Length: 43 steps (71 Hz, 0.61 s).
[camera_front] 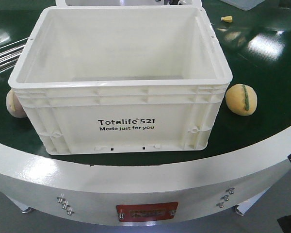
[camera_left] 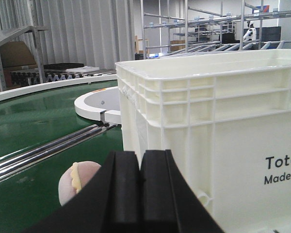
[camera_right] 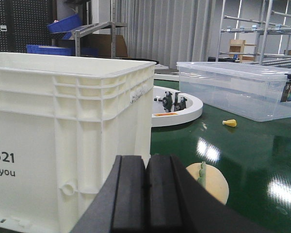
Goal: Place moving items into box and shelve
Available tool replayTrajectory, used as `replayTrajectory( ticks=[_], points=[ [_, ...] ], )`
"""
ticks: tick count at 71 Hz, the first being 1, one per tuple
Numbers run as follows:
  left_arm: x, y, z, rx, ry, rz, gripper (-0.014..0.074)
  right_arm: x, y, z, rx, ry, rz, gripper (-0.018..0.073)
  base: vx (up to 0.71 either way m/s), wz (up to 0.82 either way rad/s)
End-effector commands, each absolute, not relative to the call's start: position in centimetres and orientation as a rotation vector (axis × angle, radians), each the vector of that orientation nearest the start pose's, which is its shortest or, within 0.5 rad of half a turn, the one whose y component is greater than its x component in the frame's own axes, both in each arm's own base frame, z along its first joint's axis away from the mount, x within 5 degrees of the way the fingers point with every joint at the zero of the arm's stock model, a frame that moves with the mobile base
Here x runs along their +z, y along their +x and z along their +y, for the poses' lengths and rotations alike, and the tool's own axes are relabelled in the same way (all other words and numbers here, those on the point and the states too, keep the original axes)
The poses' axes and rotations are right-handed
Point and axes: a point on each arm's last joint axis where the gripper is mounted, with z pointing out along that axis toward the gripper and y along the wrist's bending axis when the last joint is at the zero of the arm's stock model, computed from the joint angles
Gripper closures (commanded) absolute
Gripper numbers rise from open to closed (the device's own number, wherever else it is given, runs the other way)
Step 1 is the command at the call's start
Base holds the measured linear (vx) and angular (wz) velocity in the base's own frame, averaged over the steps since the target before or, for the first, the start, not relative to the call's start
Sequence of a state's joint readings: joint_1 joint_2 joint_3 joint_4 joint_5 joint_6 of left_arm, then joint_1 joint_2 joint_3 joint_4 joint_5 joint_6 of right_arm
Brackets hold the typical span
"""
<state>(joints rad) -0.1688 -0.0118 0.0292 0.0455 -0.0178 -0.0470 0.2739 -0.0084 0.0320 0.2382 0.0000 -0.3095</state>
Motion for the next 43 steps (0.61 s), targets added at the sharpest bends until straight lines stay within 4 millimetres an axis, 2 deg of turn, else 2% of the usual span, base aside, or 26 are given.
replayTrajectory(
  ticks=[1, 33, 43],
  points=[
    [20.91, 5.39, -0.99, -0.166, 0.111, 1.399, 0.0623, 20.96, 5.39, 1.33, 0.145, -0.235, 1.402, 0.0574, 0.00, 0.00],
    [20.93, 5.39, -0.99, -0.166, 0.111, 1.397, 0.0623, 20.97, 5.39, 1.33, 0.145, -0.235, 1.401, 0.0574, 0.00, 0.00],
    [21.76, 5.20, -0.99, -0.215, 0.074, 1.307, 0.0620, 21.54, 5.32, 1.19, 0.140, -0.213, 1.347, 0.0573, 0.00, 0.00]
  ],
)
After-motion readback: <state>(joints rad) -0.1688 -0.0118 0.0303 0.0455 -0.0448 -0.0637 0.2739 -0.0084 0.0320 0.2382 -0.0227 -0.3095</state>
